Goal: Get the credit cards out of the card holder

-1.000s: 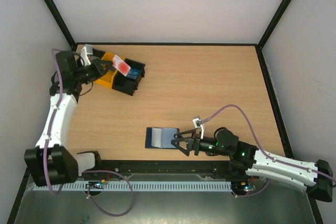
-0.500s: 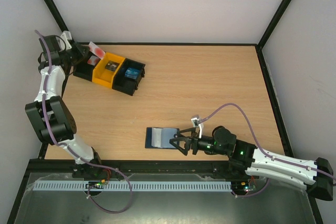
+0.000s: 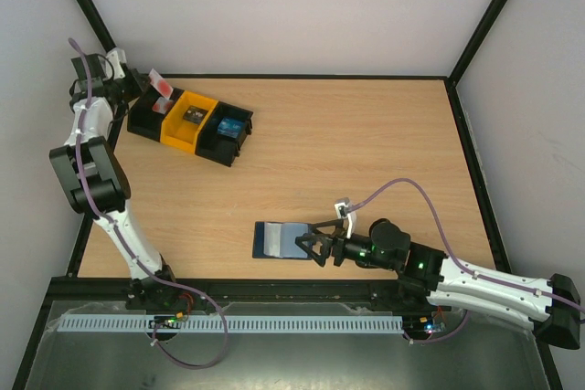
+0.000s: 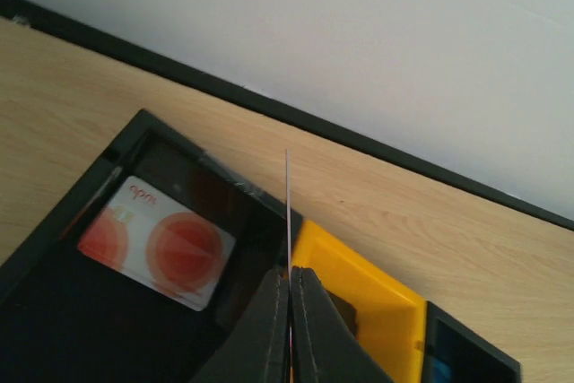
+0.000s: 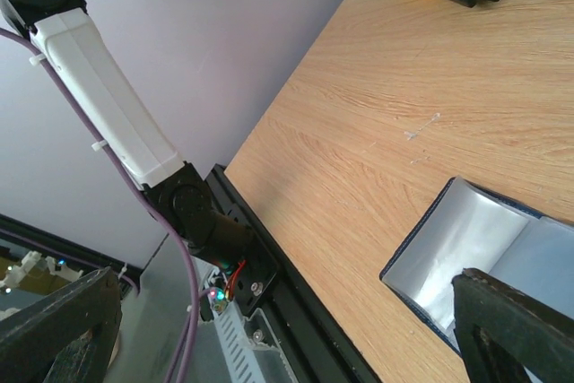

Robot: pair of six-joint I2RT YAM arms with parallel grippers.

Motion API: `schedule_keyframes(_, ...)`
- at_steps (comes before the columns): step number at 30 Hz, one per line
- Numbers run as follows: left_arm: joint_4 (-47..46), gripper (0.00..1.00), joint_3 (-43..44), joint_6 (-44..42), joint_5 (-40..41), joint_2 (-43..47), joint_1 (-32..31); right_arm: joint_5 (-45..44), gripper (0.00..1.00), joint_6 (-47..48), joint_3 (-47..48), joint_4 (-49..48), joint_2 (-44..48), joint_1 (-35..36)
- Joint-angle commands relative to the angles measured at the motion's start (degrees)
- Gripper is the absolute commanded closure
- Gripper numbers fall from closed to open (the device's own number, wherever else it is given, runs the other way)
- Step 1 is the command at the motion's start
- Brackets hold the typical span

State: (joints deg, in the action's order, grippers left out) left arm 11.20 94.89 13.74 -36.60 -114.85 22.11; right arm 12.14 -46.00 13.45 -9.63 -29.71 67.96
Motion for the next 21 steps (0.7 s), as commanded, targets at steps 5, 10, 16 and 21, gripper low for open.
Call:
schedule_keyframes(5, -6.8, 0.97, -0.4, -0.8, 0.3, -4.6, 1.2, -3.4, 0.02, -1.5, 1.3, -4.1, -2.6, 0.3)
schedule_keyframes(10, -9.0, 0.97, 0.0, -0.8, -0.6, -7.7, 1.2, -3.3, 0.02, -1.8, 1.3, -6.7, -5.3, 0.3)
schedule_keyframes(16, -10.2, 0.97, 0.5, -0.8, -0.7, -10.7, 0.7, -4.7, 0.02, 0.3, 2.6, -5.6, -6.6, 0.2)
schedule_keyframes(21, -12.2, 0.97, 0.0, -0.8, 0.6, -12.3, 0.0, -6.6, 0.02, 0.8, 2.6, -5.6, -5.5, 0.3)
